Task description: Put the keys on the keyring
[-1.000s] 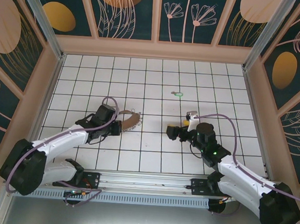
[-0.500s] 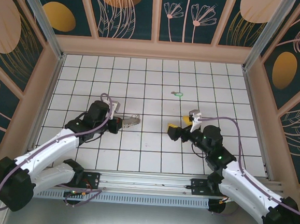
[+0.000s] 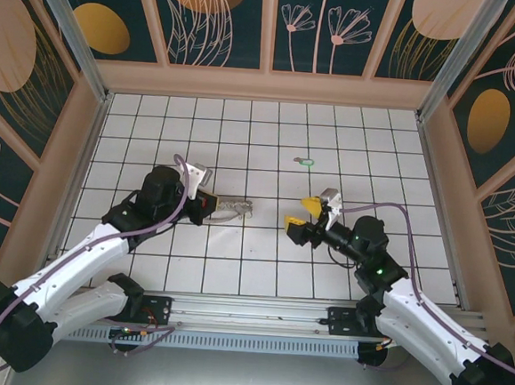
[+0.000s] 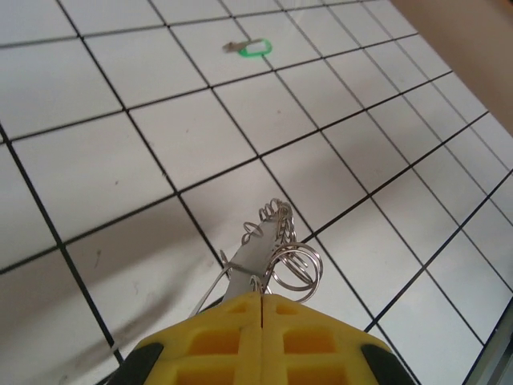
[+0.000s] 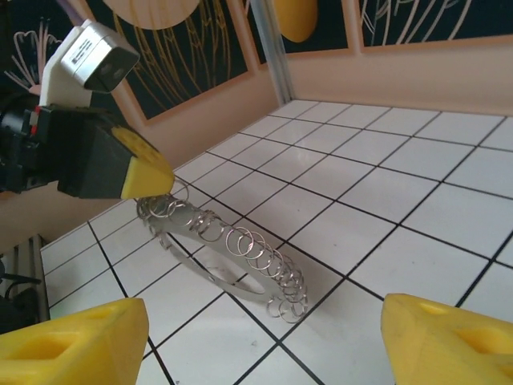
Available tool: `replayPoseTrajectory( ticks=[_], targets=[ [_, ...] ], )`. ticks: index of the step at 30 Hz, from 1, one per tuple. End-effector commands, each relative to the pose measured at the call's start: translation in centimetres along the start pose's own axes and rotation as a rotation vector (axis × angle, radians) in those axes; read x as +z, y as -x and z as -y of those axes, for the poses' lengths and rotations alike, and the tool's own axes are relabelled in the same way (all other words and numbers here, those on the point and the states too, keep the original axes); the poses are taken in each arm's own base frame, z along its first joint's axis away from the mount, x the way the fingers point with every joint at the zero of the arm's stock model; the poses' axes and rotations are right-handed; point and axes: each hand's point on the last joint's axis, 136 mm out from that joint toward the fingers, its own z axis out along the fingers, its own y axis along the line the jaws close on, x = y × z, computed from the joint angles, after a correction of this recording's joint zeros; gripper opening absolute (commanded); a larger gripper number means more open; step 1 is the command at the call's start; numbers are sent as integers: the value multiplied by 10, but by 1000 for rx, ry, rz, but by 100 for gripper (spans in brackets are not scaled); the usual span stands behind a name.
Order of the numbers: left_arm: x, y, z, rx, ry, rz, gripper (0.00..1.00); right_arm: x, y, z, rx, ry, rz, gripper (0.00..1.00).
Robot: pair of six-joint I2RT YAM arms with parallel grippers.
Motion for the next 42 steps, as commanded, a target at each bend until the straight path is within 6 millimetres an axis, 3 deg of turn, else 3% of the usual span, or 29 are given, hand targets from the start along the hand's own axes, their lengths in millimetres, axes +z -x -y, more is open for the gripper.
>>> replayPoseTrajectory(
  ticks=[1, 7, 12, 16, 24, 25, 34, 42],
  targets=[
    [-10, 35, 21, 86, -61, 96, 0, 1, 35, -18, -73, 74, 84, 74],
    [-10, 44, 21, 137, 6, 70, 0, 16, 47, -6, -93, 21, 80, 69],
    [-6, 44, 23, 201, 62, 11, 0, 32, 46, 27, -61, -133, 42, 61],
    [-4, 46, 33, 221, 44, 0, 0, 40, 45, 50, -46, -241, 11, 60],
    [6, 43, 53, 280, -5, -40, 0, 60, 43, 70, -29, -283, -47, 58],
    [3, 53, 61, 293, -15, -18, 0, 63, 41, 72, -26, -282, -58, 58],
    [11, 60, 82, 340, -25, 9, 0, 82, 9, 68, 33, -227, -138, 56],
    [17, 64, 85, 354, -34, 15, 0, 84, -5, 44, 55, -150, -167, 55]
  ],
)
